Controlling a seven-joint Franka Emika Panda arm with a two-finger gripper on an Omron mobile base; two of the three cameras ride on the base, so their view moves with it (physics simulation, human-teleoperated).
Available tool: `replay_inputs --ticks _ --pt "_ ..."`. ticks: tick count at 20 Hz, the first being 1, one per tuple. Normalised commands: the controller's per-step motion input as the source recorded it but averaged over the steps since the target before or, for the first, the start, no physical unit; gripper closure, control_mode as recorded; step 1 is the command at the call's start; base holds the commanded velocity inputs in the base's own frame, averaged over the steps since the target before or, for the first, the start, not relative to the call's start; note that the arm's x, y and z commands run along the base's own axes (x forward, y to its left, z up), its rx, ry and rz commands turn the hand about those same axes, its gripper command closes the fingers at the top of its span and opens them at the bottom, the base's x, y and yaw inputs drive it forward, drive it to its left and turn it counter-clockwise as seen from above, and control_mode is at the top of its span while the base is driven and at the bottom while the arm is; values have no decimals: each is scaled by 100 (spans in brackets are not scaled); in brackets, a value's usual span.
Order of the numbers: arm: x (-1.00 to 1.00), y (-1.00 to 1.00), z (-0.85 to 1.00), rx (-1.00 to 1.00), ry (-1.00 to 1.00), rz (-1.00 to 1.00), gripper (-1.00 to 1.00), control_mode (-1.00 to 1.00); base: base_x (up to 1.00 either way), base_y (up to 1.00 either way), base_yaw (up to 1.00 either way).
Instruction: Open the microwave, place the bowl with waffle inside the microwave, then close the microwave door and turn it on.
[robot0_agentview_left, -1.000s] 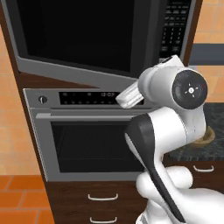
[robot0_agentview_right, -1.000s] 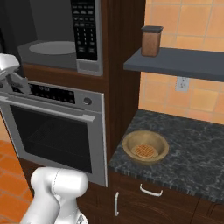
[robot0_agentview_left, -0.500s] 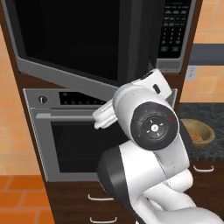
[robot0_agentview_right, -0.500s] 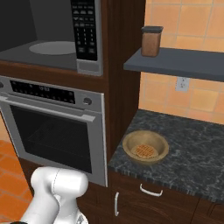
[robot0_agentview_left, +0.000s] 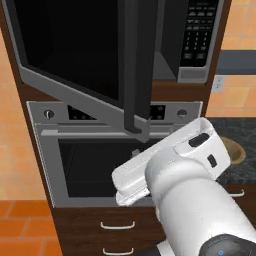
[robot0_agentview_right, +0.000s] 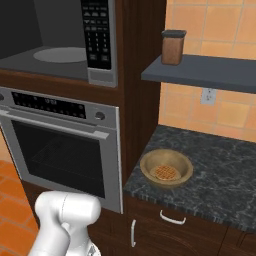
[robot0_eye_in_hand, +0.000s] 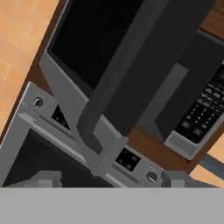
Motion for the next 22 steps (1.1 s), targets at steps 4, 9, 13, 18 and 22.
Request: replay_inputs --ticks 4,9,13,18,22 --pt "-100 -60 9 31 -21 0 -100 -100 0 0 0" --pt "-41 -100 42 49 10 0 -100 -100 0 0 0" --pt "0 -100 25 44 25 0 -100 -100 0 0 0" --pt "12 -79 5 29 22 7 -100 -100 0 0 0" --pt "67 -1 0 48 46 22 -100 -100 0 0 0"
